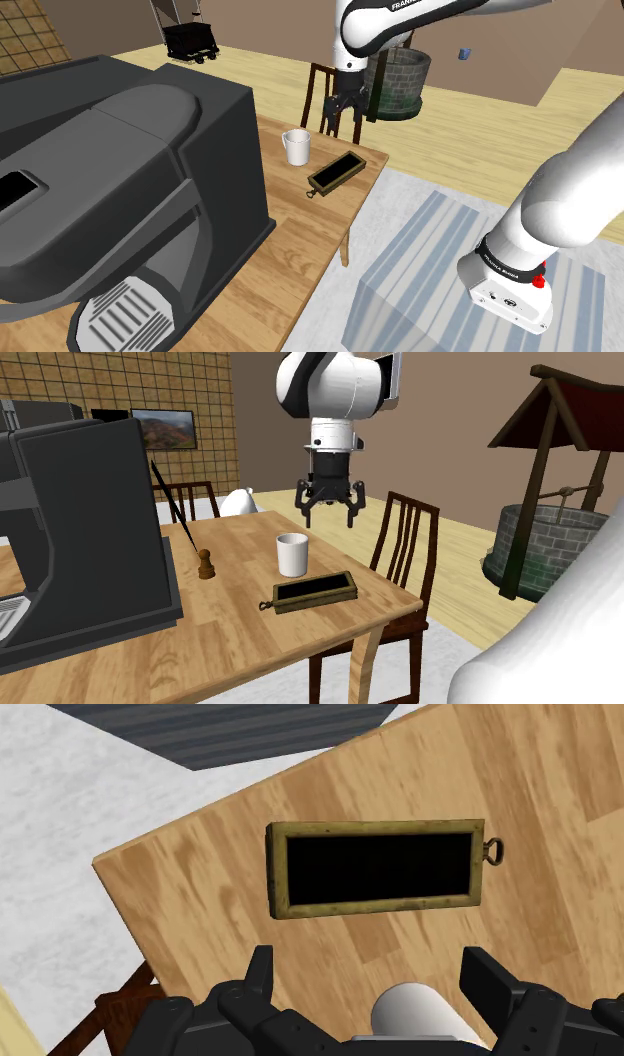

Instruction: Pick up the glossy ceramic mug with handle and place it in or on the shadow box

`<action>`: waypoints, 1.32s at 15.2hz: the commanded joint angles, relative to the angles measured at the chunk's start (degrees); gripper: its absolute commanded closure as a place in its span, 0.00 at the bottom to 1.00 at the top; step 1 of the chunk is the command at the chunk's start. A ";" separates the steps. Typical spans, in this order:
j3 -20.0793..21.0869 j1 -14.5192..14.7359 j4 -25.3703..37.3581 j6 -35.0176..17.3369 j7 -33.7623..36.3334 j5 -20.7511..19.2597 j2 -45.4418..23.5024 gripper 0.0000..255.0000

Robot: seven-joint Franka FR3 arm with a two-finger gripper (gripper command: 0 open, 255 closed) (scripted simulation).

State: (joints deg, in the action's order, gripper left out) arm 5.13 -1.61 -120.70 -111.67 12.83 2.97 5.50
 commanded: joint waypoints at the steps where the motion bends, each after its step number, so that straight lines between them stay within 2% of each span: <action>1: 0.02 -0.03 3.35 -1.46 0.20 0.04 -4.51 0.00; 11: 0.13 0.55 23.97 -3.55 1.58 0.02 -25.93 0.00; 20: 0.17 0.81 20.87 -8.65 1.61 -0.04 -27.92 0.00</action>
State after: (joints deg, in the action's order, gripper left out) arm 5.30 -0.83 -99.89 -120.11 14.42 2.94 -22.19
